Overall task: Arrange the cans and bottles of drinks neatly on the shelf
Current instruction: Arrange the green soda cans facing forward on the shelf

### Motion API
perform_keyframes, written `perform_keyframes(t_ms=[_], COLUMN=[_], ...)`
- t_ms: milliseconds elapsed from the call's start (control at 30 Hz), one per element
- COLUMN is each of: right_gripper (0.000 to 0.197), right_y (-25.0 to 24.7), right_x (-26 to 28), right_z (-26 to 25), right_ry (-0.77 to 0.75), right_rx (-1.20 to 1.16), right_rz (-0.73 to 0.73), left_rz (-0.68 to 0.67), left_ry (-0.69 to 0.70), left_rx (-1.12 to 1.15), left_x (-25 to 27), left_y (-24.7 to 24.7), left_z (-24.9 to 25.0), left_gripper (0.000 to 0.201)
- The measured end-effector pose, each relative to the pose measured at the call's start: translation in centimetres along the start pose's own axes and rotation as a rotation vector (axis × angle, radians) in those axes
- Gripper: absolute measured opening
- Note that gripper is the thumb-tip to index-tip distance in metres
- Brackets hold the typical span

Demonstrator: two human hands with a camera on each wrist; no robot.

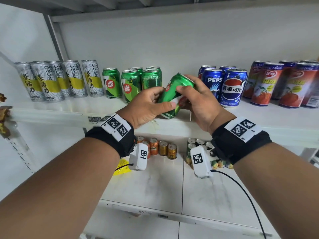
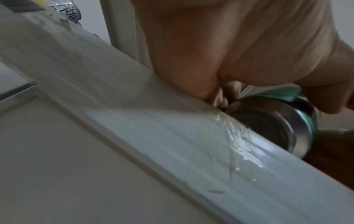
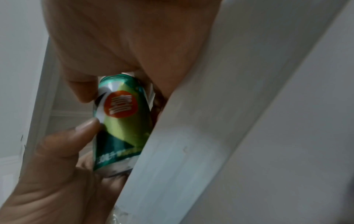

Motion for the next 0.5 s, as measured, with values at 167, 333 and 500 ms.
perform_keyframes(t_ms=[167,333,500], right_gripper=[0.043,0.044,0.05], right_y=[0.5,0.1,-0.2], right_x=[0.8,0.5,0.2], right_z=[-0.3,0.0,-0.2], right_ry=[0.018,0.045,0.021], right_rx=[0.033,0.027,-0.002], right_rz=[-0.049,-0.037,0.047], left_rz=[0.045,0.062,0.042], left_ry=[0.015,0.014,-0.011], left_rx=[-0.095,-0.039,-0.034], left_x=[0.0,-0.2,-0.5], left_y=[-0.4,-0.7,-0.8], left_z=[0.1,0.1,-0.1], left_gripper=[0.066,0.054,0.036])
Point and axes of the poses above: each hand's wrist, its own x-axis away from the middle knuckle, its own y-axis out of the palm, z = x × y, the point moved 9 cm from there along -x, towards the middle knuckle, and after that the axes turned 9 degrees about x, right-handed, at the moved point
